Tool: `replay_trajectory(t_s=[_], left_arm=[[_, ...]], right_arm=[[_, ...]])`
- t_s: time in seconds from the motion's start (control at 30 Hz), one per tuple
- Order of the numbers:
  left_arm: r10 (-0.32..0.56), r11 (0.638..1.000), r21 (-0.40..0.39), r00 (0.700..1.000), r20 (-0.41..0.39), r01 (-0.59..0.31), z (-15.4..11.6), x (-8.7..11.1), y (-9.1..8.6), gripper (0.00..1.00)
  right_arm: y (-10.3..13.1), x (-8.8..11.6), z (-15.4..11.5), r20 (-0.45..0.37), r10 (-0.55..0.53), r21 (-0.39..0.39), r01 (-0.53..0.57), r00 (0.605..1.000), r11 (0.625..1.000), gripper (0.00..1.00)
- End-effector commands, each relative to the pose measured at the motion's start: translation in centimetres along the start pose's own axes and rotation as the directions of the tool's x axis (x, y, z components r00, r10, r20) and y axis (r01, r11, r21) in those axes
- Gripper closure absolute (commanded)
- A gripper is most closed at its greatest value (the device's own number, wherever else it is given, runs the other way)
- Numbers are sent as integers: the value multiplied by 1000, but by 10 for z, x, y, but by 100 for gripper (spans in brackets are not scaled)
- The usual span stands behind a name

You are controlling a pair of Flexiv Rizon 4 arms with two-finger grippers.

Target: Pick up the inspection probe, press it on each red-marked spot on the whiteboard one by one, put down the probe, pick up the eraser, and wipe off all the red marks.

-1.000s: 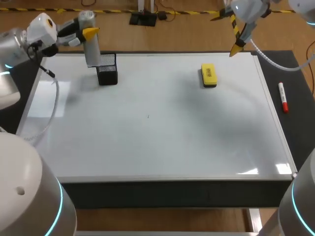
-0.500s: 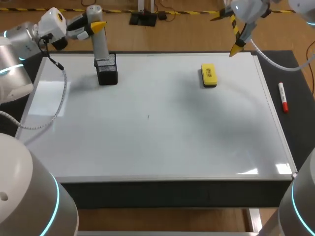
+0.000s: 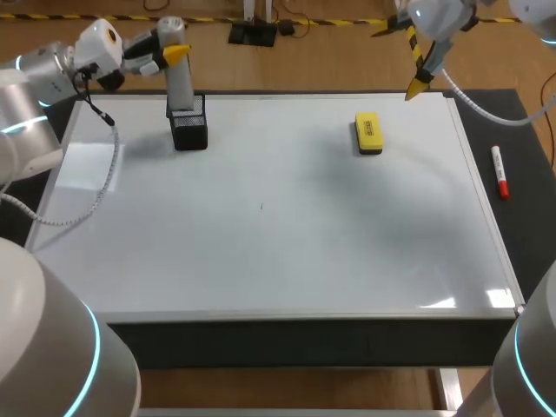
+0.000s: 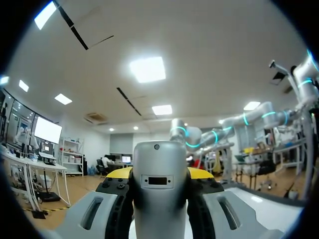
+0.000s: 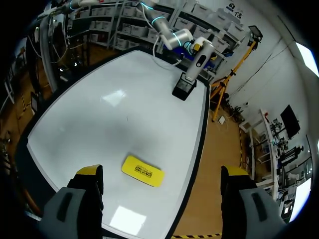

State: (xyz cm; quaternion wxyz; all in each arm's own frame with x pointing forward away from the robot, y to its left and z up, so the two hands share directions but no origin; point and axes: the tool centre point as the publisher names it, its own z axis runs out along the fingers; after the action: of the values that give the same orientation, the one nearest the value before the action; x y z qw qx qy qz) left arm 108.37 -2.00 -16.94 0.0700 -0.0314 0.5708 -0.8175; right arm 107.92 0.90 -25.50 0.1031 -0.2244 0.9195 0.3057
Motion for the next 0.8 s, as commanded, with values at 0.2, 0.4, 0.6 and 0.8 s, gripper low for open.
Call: replay_trajectory(t_s=[0.2, 0.4, 0.6, 0.8], left_arm=[[-13, 1000, 8, 999, -39, 13, -6, -6, 19, 100], [-35, 999, 13, 998, -46, 36, -12, -8, 37, 100], [-37, 999, 4, 998, -57, 38, -14, -8, 51, 100], [-41, 999, 1, 996, -76, 42, -14, -8, 63, 100]], right_arm=[[0, -1, -1, -5, -1, 3, 1, 1000, 1000, 0], [0, -1, -1, -5, -1, 3, 1, 1000, 1000, 0], [0, -1, -1, -5, -1, 3, 1, 1000, 1000, 0], [0, -1, -1, -5, -1, 3, 1, 1000, 1000, 0]])
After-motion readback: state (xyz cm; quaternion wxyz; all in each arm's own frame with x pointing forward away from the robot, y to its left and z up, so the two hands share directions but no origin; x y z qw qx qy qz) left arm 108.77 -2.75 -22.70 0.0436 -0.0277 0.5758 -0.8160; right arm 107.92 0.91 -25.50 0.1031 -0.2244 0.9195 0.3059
